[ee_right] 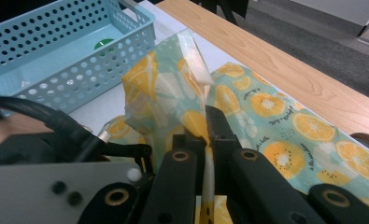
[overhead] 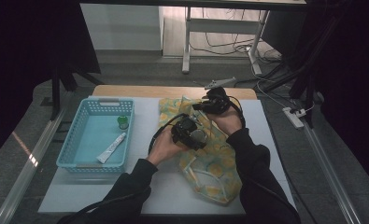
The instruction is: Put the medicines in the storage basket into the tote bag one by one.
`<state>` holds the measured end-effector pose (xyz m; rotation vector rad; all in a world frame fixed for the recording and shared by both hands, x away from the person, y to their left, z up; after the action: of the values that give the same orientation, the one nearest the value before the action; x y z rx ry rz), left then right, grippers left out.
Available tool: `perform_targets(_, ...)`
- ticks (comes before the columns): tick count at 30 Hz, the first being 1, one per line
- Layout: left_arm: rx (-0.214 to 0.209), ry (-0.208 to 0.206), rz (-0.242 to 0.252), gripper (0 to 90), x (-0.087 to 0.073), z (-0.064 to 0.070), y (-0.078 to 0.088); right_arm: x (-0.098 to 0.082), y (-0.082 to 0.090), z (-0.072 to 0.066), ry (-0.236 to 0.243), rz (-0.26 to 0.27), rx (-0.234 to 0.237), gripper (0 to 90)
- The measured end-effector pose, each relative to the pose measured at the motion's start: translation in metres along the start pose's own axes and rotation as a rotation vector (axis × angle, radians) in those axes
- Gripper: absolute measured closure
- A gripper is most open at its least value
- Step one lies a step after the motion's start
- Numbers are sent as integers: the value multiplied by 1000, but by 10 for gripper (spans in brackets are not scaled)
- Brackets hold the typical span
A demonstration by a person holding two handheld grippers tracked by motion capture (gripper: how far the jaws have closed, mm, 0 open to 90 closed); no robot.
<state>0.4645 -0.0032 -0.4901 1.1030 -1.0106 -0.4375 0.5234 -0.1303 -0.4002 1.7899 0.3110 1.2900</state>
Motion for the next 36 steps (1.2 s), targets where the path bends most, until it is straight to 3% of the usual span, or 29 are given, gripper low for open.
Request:
perform_targets(7, 33, -4, -40, 208, 2, -6, -19, -3, -4, 7, -17, -4, -14, 900)
perform_targets(11, 35, 6, -43, 208, 4, -9, -27, -4, -7, 9, -23, -6, -16, 900)
perform_targets(15, 74, 4, -47, 206, 3, -10, -35, -4, -10, 10, -24, -11, -22, 900)
perform_targets(18, 75, 13, -40, 200, 3, -10, -37, -5, -11, 10, -26, -15, -24, 900)
perform_targets(30, 25, 24, 21, 106, -1, -5, -18, -6, -9, 11, -27, -6, -25, 900)
perform_targets(36, -13, 42, 83, 60, -8, 3, -1, -7, -8, 11, -21, 2, -20, 900)
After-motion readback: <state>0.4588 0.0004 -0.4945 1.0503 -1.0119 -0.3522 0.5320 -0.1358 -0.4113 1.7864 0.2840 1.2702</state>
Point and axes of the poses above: each handheld gripper's, and its own axes: y roughly backward along the jaws, x roughly out of its top, z roughly to its right, the point moved 1 cm from there along -y, roughly forward along the jaws, and after that the axes turned 12 degrees about -z, right-handed, at the moved point
